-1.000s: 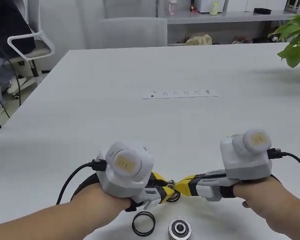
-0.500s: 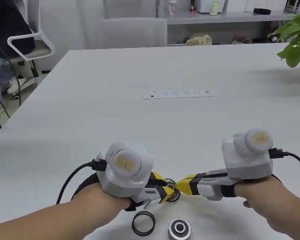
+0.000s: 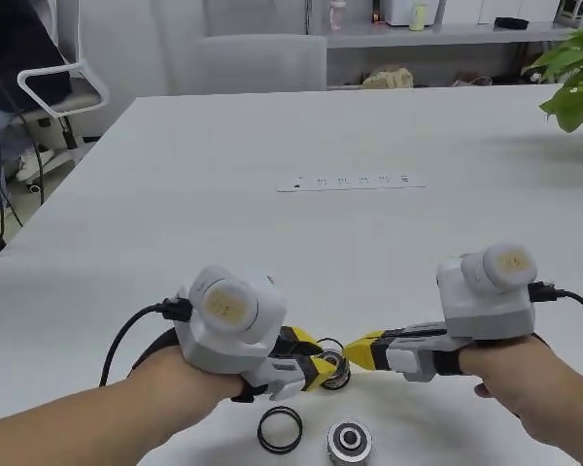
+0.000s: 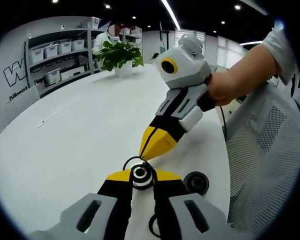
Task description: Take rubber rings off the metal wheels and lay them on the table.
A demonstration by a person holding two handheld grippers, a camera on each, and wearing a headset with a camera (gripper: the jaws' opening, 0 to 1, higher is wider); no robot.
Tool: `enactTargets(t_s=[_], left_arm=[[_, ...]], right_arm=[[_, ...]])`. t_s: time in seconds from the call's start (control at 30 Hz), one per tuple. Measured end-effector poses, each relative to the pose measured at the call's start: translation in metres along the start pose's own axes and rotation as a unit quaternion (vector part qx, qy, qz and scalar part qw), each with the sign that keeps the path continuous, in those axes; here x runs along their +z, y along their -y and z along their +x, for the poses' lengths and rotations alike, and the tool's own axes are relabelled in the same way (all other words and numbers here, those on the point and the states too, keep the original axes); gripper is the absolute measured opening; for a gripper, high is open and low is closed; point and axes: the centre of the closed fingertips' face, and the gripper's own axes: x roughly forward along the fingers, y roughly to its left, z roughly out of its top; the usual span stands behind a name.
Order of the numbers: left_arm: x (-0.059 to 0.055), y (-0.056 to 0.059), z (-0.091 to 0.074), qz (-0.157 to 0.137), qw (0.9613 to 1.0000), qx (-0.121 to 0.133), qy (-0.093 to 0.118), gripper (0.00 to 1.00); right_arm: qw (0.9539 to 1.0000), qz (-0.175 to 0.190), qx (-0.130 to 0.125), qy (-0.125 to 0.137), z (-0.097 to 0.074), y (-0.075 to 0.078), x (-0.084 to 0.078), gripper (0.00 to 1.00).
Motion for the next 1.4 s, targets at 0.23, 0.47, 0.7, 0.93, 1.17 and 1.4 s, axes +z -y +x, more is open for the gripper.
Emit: enactTargets(t_s=[0.23, 0.47, 0.7, 0.93, 1.17, 1.4], left_arm=[[0.012, 0.002, -0.020, -0.002, 0.9996, -0.002, 0.029, 0.15], [0.023, 0.006, -0.040, -0.007, 0.9986, -0.003, 0.053, 0.22], [0.024, 0.009, -0.060, -0.011, 0.9980, -0.001, 0.062, 0.32], [0.017, 0.014, -0.078, -0.017, 0.9978, 0.000, 0.064, 0.37], [0.010, 0.017, -0.094, -0.020, 0.9974, 0.005, 0.070, 0.41], [0.004, 0.017, -0.106, -0.024, 0.9970, 0.012, 0.072, 0.44]], right_arm=[[0.9999, 0.005, 0.004, 0.011, -0.004, -0.005, 0.007, 0.00], [0.9998, 0.004, 0.011, 0.018, -0.005, -0.013, 0.012, 0.00], [0.9994, 0.004, 0.023, 0.026, -0.006, -0.025, 0.018, 0.00], [0.9991, 0.007, 0.030, 0.030, -0.007, -0.032, 0.020, 0.00], [0.9988, 0.008, 0.040, 0.028, -0.005, -0.040, 0.020, 0.00], [0.9984, 0.009, 0.054, 0.017, 0.001, -0.051, 0.016, 0.00]])
